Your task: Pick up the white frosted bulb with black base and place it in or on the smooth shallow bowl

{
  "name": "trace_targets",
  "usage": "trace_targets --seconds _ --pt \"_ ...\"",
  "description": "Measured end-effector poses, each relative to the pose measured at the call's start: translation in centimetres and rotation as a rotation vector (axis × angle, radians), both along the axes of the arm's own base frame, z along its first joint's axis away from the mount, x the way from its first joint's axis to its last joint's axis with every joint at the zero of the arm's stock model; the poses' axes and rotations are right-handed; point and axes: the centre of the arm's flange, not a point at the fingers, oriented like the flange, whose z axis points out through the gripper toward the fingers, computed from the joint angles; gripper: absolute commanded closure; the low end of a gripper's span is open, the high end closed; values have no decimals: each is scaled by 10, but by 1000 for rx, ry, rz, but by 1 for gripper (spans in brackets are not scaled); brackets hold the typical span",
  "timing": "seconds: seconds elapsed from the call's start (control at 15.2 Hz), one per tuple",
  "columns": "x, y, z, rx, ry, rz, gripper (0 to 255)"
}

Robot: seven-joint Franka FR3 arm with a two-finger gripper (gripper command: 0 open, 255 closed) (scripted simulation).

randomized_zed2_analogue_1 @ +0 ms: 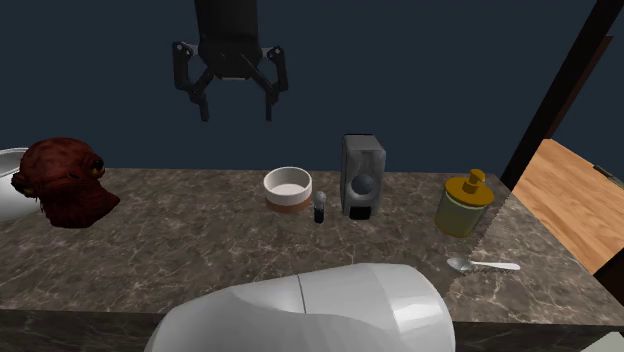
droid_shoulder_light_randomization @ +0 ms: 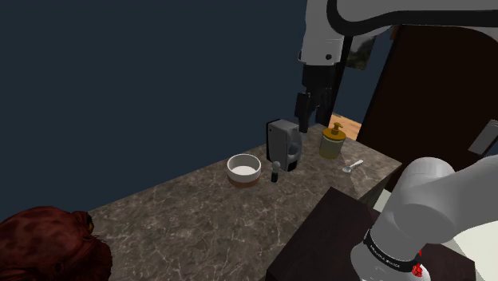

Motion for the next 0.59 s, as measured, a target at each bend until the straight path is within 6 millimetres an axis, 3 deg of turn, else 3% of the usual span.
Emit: trace_targets --seconds 0.2,0.59 --pt "6 -11 -10 4 2 5 0" --pt "44 -48 -68 22 10 34 0"
